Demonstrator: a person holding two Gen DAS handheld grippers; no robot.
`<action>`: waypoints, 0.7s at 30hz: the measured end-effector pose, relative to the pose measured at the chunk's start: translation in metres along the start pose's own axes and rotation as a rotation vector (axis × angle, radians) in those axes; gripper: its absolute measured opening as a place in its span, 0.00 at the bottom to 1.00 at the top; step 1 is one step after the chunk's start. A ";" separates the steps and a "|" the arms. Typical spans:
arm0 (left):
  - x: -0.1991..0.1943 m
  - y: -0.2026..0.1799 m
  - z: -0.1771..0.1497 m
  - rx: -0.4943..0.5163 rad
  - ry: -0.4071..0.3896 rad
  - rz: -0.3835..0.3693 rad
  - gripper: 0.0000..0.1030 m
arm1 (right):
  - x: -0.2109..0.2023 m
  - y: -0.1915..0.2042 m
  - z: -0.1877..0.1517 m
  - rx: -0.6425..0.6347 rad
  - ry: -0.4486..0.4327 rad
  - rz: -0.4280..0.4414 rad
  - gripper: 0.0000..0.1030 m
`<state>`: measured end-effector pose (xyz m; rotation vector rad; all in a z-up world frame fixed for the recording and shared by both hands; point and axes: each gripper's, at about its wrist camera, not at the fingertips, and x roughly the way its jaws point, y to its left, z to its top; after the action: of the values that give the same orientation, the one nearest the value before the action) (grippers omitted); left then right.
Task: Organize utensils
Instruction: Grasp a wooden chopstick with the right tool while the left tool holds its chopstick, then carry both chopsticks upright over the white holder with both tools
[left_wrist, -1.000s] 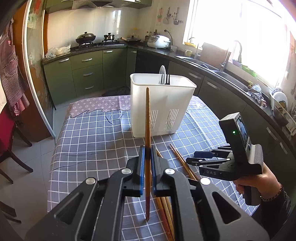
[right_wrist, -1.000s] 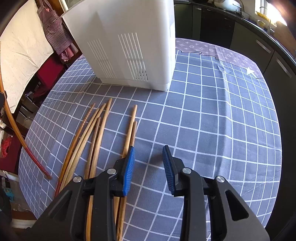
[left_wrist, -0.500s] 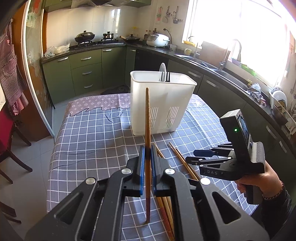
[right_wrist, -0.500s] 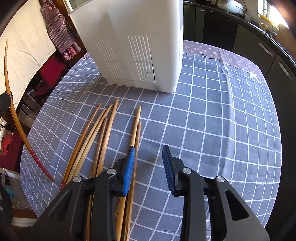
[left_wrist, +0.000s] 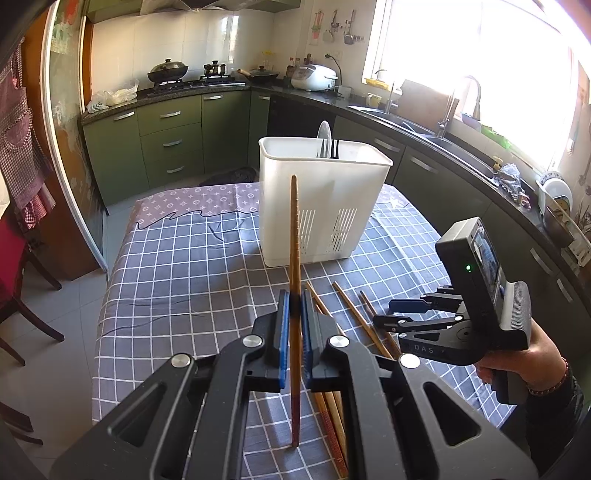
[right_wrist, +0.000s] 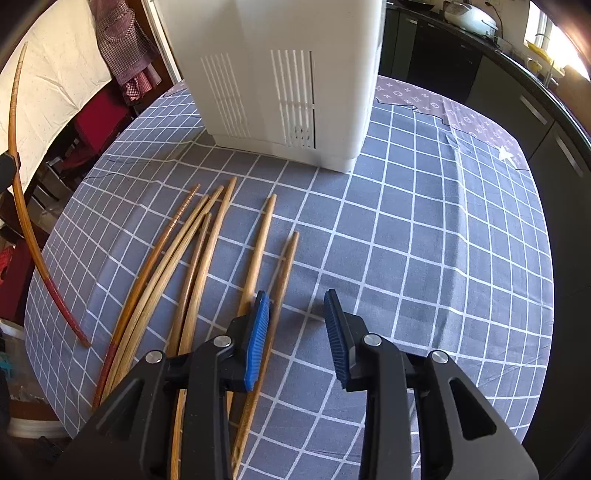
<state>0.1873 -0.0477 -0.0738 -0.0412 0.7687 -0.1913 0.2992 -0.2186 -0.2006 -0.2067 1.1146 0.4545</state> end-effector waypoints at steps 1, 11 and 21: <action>0.000 0.000 0.000 0.000 0.000 0.000 0.06 | 0.000 0.001 0.000 -0.003 0.002 -0.003 0.30; -0.002 0.002 0.001 0.001 -0.004 0.000 0.06 | 0.003 0.016 0.001 -0.047 0.007 -0.010 0.07; -0.010 0.002 0.001 0.002 -0.025 -0.003 0.06 | -0.052 -0.004 -0.005 0.042 -0.147 0.056 0.06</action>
<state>0.1813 -0.0435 -0.0661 -0.0429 0.7437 -0.1935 0.2783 -0.2375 -0.1565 -0.1032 0.9870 0.4882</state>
